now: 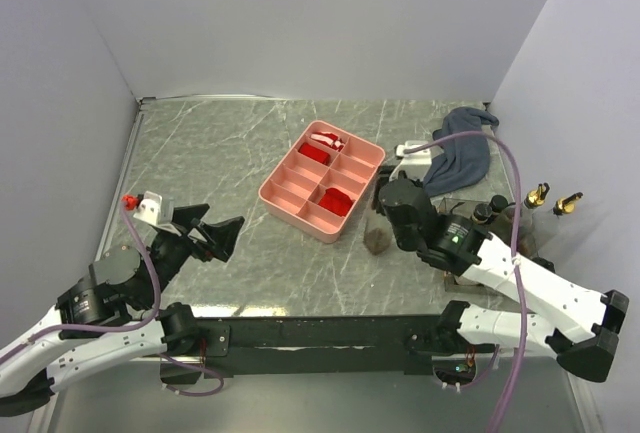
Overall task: Organize the condiment bottles
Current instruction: Pick up the bottle from the center of the board, then place the bottle in the storage box.
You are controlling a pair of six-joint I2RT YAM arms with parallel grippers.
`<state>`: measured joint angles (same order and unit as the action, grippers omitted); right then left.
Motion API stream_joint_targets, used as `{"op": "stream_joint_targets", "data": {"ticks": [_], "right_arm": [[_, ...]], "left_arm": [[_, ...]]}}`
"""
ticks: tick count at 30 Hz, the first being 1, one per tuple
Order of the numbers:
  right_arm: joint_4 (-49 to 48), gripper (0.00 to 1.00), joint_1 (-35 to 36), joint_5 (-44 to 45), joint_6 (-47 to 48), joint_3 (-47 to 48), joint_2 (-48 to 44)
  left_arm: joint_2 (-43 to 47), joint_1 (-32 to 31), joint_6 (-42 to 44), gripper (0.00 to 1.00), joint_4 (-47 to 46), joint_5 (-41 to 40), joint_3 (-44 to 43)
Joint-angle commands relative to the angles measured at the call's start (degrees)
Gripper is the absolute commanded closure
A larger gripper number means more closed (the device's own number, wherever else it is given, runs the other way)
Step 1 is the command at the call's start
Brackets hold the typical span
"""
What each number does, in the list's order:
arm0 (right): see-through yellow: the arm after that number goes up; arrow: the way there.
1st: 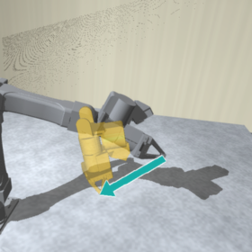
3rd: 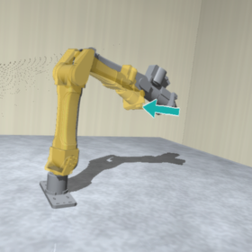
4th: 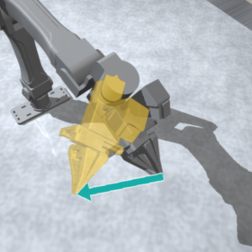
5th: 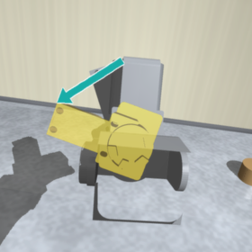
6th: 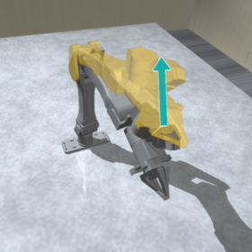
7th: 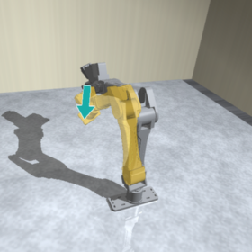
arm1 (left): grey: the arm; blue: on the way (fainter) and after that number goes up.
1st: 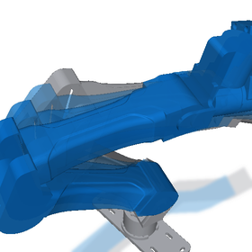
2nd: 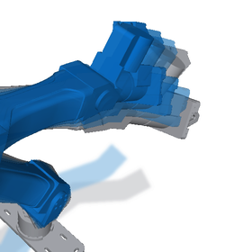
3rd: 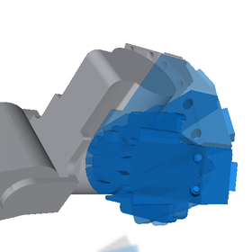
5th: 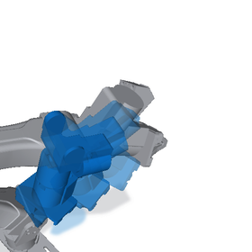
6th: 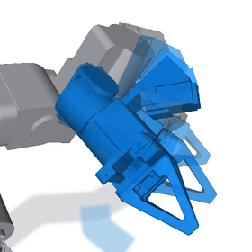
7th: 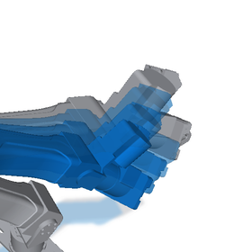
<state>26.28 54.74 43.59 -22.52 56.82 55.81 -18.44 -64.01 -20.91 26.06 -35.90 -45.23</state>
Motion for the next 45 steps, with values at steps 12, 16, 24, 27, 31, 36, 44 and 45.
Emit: {"op": "stream_joint_targets", "data": {"ticks": [12, 16, 24, 27, 31, 36, 44, 45], "right_arm": [[11.6, 1.0, -9.2, 38.76, -7.09, 13.15, 0.53], [9.59, 1.0, -14.39, 34.64, -4.99, 9.9, -2.89], [-6.07, 1.0, -21.86, 21.45, 7.5, -2.93, -15.2], [-5.81, 1.0, -23.53, 21.36, 7.32, -3.21, -14.95], [-2.65, 1.0, -24.77, 23.28, 6.44, -1.89, -12.92], [-1.95, 1.0, -25.12, 21.36, 7.15, -2.94, -14.76], [-1.59, 1.0, -26.44, 20.3, 6.26, -6.89, -17.4], [-2.54, 1.0, -26.61, 20.48, 6.52, -7.33, -18.1]], "left_arm": [[-3.27, -0.24, -0.54, 0.03, -0.93, 0.83, -0.56], [-5.02, -0.24, 0.6, 0.03, -1.28, 2.06, -1.35], [-6.53, -0.24, 2.45, 0.03, -0.93, 6.1, -1.18], [-6.26, -0.24, 1.84, 0.03, -1.28, 8.47, -0.56], [-5.65, -0.24, 1.75, 0.03, -1.37, 9.09, -0.3], [-3.98, -0.24, 1.57, 0.03, -1.37, 9.27, -0.12], [-2.92, -0.24, 1.83, 0.03, -2.25, 8.92, 0.5], [-3.27, -0.24, 1.83, 0.03, -2.25, 9.0, 0.5]]}}
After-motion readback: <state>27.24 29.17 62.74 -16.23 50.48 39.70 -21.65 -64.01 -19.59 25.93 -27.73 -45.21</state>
